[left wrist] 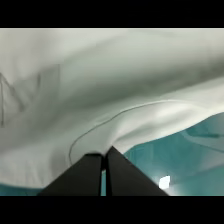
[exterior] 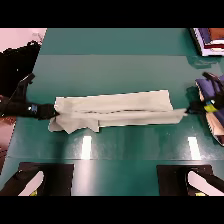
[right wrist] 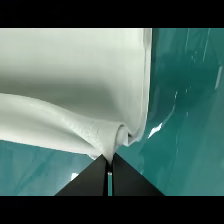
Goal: Fold the shirts.
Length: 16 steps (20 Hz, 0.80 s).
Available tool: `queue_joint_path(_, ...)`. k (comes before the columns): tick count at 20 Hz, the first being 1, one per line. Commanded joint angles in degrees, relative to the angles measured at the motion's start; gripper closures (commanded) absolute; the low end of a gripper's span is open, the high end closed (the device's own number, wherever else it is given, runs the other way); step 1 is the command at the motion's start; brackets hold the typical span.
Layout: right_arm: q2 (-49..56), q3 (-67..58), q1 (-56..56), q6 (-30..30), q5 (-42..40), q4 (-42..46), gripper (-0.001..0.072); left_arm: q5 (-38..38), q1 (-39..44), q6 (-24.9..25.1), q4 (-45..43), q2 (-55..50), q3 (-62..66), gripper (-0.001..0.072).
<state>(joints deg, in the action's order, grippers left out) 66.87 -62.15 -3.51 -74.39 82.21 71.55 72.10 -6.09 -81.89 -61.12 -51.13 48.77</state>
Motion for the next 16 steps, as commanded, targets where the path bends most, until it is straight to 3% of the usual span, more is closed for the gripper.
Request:
queue_joint_path(1, 12.37, -10.4, 5.35, -2.27, -4.52, -0.02, 0.0693, -9.49, -0.07, 3.13, 0.33, -13.46, 4.0, 0.0685)
queue_joint_path(4, 20.13, -17.84, 5.88, -2.6, -4.22, -3.48, 0.0692, -12.94, -0.07, 4.72, 2.12, -22.34, 9.03, 0.0683)
queue_joint_path(5, 21.88, -19.65, 5.49, -2.56, -4.33, -5.2, 0.0639, -13.79, -0.07, 4.76, 2.69, -24.02, 10.62, 0.0676)
queue_joint_path(6, 23.47, -21.44, 4.9, -2.54, -4.26, -7.15, 0.0365, -14.91, -0.07, 4.74, 3.23, -25.11, 12.09, 0.0414)
queue_joint_path(7, 24.79, -22.99, 3.93, -2.49, -3.69, -8.68, 0.0205, -15.67, -0.07, 4.35, 3.3, -25.33, 13.33, 0.0124)
queue_joint_path(8, 25.92, -24.48, 2.73, -2.25, -1.97, -9.66, 0.0204, -15.54, -0.09, 4.13, 3.3, -25.33, 14.64, 0.0094)
queue_joint_path(11, 26.49, -24.33, -1.75, 0.09, 3.21, -10.54, 0.0204, -10.93, -0.07, 4.13, 3.5, -24.83, 18.88, 0.0106)
queue_joint_path(12, 26.49, -22.93, -3.69, 0.72, 4.57, -10.58, 0.0204, -9.44, -0.07, 4.26, 5.22, -24.85, 19.54, 0.0299)
queue_joint_path(13, 26.49, -20.87, -5.6, 1.46, 5.2, -10.58, 0.0203, -8.92, -0.07, 4.42, 7.69, -24.87, 19.61, 0.0554)
queue_joint_path(14, 26.49, -18.62, -7.15, 1.66, 5.11, -10.6, 0.0198, -8.68, 0.07, 4.63, 9.73, -24.87, 19.58, 0.0687)
queue_joint_path(16, 26.56, -13.62, -9.51, 3.76, 3.61, -10.67, 0.0142, -9.86, 1.64, 5.84, 12.13, -24.87, 19.56, 0.0684)
